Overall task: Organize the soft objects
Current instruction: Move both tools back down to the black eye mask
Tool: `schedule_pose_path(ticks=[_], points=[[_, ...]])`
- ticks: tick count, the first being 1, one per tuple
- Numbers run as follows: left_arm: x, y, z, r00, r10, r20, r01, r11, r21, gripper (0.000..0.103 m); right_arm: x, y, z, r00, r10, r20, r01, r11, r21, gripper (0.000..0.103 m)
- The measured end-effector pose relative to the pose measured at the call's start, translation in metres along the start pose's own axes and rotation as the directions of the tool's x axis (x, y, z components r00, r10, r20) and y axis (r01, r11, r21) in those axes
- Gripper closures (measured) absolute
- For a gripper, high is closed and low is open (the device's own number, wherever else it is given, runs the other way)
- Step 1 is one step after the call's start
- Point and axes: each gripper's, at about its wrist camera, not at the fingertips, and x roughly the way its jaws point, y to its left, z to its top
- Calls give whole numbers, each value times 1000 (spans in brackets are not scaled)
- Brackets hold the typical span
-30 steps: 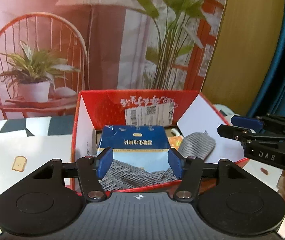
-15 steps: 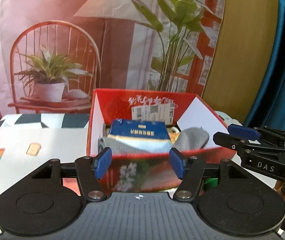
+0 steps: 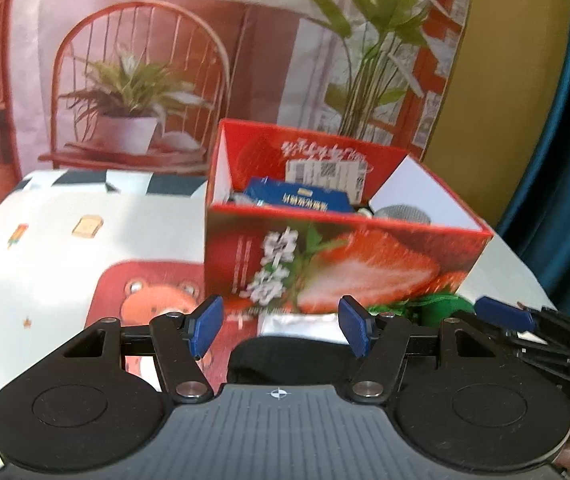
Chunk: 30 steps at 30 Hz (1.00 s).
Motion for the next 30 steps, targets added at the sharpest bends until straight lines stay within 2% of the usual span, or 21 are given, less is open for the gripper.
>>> schedule_pose_path(ticks=[10, 16, 19, 23, 30], points=[[26, -4, -37, 997, 40, -68, -39, 999, 5, 37, 0, -10, -47, 992, -57, -114, 68, 993, 98, 62], [36, -2, -49, 994, 44, -103, -44, 999, 3, 37, -4, -31, -56, 988, -75, -134, 100, 975, 197, 55], [37, -1, -53, 994, 41, -106, -41, 999, 0, 37, 2, -36, -60, 986, -63, -155, 98, 969, 229, 55], [41, 0, -56, 992, 32, -125, -33, 999, -5, 37, 7, -33, -64, 989, -17, -146, 51, 971, 234, 54], [42, -1, -59, 991, 29, -128, -30, 1000, 0, 37, 13, -36, -68, 989, -4, -150, 47, 958, 284, 54]])
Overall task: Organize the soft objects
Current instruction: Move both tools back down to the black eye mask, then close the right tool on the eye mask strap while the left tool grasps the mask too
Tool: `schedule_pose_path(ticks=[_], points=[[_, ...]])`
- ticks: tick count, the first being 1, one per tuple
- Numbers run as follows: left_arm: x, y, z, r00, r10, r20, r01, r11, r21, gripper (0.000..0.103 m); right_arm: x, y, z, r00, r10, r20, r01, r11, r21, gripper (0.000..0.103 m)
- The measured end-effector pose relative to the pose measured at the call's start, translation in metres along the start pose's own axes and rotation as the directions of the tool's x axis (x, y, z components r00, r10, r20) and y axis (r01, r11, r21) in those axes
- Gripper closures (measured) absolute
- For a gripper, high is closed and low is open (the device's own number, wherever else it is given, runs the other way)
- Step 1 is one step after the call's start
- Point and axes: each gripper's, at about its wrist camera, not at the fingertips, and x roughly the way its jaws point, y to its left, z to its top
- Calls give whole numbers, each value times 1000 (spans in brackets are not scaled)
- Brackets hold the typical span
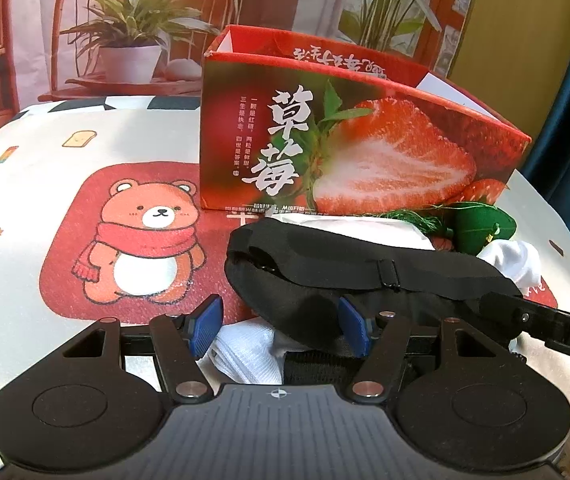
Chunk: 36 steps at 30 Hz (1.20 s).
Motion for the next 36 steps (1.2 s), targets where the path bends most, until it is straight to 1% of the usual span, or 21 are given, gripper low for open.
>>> schedule_pose_path(ticks=[2, 6, 8, 10, 12, 13, 15, 18, 21, 25, 27, 28, 30, 31, 33, 36], points=[[0, 0, -1, 1000, -2, -2, 2, 1000, -2, 37, 0, 2, 0, 1000, 0, 4, 0, 1000, -2, 54], [0, 0, -2, 1000, -5, -7, 5, 1000, -6, 37, -7, 3, 3, 998, 25, 55, -25, 1000, 0, 54], [0, 0, -2, 1000, -5, -8, 5, 1000, -6, 37, -8, 3, 4, 997, 33, 69, -34, 999, 3, 56], [0, 0, -3, 1000, -4, -8, 4, 1000, -4, 37, -7, 4, 5, 997, 26, 69, -26, 1000, -3, 65], [0, 1, -3, 1000, -8, -7, 8, 1000, -3, 37, -5, 3, 4, 998, 1, 63, -1, 1000, -6, 81], [0, 2, -3, 1000, -10, -8, 10, 1000, -4, 37, -4, 1, 4, 998, -10, 57, 10, 1000, -4, 84], [0, 4, -2, 1000, -17, -8, 17, 1000, -12, 37, -3, -1, 3, 999, -8, 54, 8, 1000, 0, 86], [-3, 7, -1, 999, -40, 4, 40, 998, -38, 37, -3, 1, 1, 999, -14, 51, 16, 999, -31, 87], [-5, 15, 0, 997, -73, 19, 74, 993, -92, 37, -1, 3, -1, 999, -21, 42, 23, 998, -55, 88], [-4, 24, 2, 996, -84, 30, 88, 983, -160, 37, 2, 4, -3, 999, -31, 33, 33, 996, -78, 88], [-2, 27, 1, 995, -100, 27, 103, 977, -184, 39, 2, 5, -3, 999, -33, 35, 36, 995, -92, 88], [-1, 28, 1, 994, -110, 25, 113, 975, -190, 42, 2, 6, -3, 999, -34, 35, 37, 995, -97, 88], [1, 27, 0, 993, -116, 22, 118, 975, -186, 59, 2, 6, -3, 999, -35, 34, 38, 994, -99, 88], [1, 27, 0, 993, -111, 24, 114, 977, -180, 62, 2, 6, -3, 999, -34, 34, 38, 994, -98, 88], [-1, 28, 0, 992, -121, 38, 126, 975, -181, 75, 2, 5, -4, 999, -32, 34, 35, 995, -97, 88], [-5, 28, 0, 993, -102, 67, 112, 979, -170, 85, 1, 5, -3, 999, -25, 38, 29, 995, -94, 88]])
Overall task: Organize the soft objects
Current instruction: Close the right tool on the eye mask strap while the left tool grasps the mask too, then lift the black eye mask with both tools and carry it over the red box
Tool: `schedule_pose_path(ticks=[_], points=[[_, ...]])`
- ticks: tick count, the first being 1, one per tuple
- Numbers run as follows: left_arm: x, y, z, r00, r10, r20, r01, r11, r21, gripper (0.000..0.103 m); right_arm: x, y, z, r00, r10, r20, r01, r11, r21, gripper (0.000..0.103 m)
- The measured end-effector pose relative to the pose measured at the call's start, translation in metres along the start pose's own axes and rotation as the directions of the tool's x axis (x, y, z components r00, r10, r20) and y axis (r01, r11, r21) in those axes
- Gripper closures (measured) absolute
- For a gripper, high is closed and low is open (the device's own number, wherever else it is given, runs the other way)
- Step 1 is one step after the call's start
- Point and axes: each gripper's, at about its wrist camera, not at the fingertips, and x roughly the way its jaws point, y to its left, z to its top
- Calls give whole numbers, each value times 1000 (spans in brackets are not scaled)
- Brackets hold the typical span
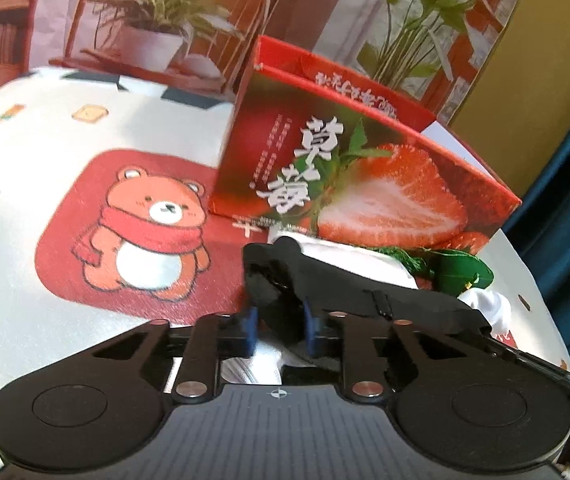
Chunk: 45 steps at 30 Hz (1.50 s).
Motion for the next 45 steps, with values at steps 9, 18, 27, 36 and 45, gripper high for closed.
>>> schedule_pose_path(ticks=[9, 18, 27, 36, 45], points=[[-18, -13, -8, 998, 30, 62, -36, 995, 93, 90, -7, 6, 2, 999, 24, 34, -23, 999, -33, 88], [-26, -16, -10, 995, 19, 93, -30, 992, 124, 91, -17, 12, 6, 997, 36, 72, -31, 997, -69, 89], [-30, -19, -11, 996, 0, 91, -13, 990, 141, 91, -26, 16, 9, 994, 57, 96, -48, 995, -92, 90], [-25, -23, -8, 997, -3, 81, -10, 988, 155, 91, -28, 11, 7, 995, 49, 81, -42, 995, -94, 90], [-29, -25, -11, 996, -3, 84, -11, 985, 170, 91, -28, 9, 8, 994, 61, 93, -54, 995, -78, 91]])
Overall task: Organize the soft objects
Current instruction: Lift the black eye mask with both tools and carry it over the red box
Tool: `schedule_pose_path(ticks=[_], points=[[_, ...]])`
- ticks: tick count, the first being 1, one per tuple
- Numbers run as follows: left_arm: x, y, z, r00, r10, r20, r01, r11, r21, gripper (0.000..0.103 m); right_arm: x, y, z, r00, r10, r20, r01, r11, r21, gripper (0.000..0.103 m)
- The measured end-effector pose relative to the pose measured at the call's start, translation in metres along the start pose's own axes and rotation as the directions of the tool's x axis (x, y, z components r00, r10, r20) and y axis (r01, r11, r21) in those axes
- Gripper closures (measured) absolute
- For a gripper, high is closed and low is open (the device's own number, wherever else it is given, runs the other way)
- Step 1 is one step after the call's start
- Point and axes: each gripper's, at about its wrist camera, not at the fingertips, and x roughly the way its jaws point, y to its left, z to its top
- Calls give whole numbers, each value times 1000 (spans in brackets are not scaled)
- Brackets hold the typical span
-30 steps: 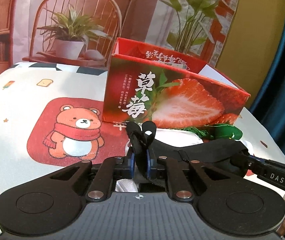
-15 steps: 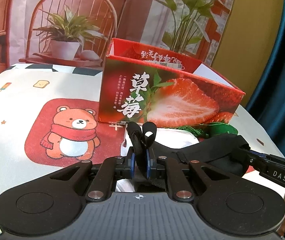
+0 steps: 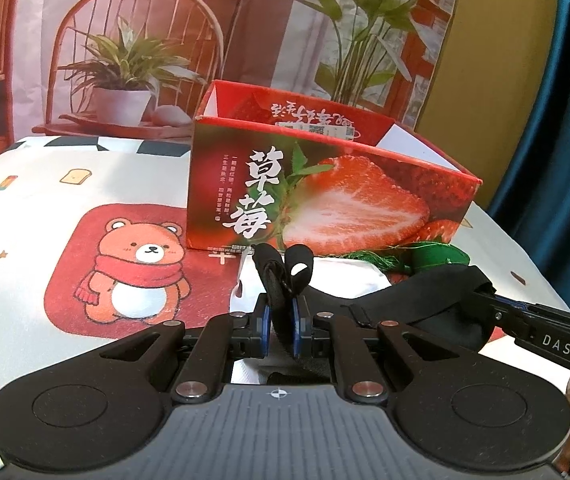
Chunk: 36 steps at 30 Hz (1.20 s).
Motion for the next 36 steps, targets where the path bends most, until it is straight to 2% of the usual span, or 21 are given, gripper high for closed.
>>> schedule_pose_path(ticks=[6, 9, 13, 18, 26, 32, 36], points=[[-6, -3, -4, 1000, 6, -10, -6, 999, 35, 91, 1, 0, 0, 1000, 11, 12, -11, 1000, 18, 91], [-10, 1, -4, 1000, 6, -9, -6, 1000, 24, 91, 2, 0, 4, 1000, 18, 20, -19, 999, 40, 91], [-9, 3, -3, 1000, 5, -6, -5, 1000, 0, 92, 4, 7, 4, 999, 30, 20, -30, 1000, 8, 91], [-9, 0, -3, 1000, -8, -5, 8, 1000, 6, 92, 2, 4, 5, 1000, 20, 21, -21, 1000, 22, 92], [-7, 6, -7, 1000, -18, -2, 18, 999, -34, 92, 4, 4, 2, 1000, 12, 11, -12, 1000, 16, 92], [-16, 4, 1, 999, -37, 40, 39, 998, -48, 94, -1, 6, 3, 1000, 20, 16, -20, 1000, 3, 92], [-29, -3, 17, 994, -48, 94, 50, 999, -12, 94, -13, 12, 16, 997, 39, 70, -37, 999, -31, 92]])
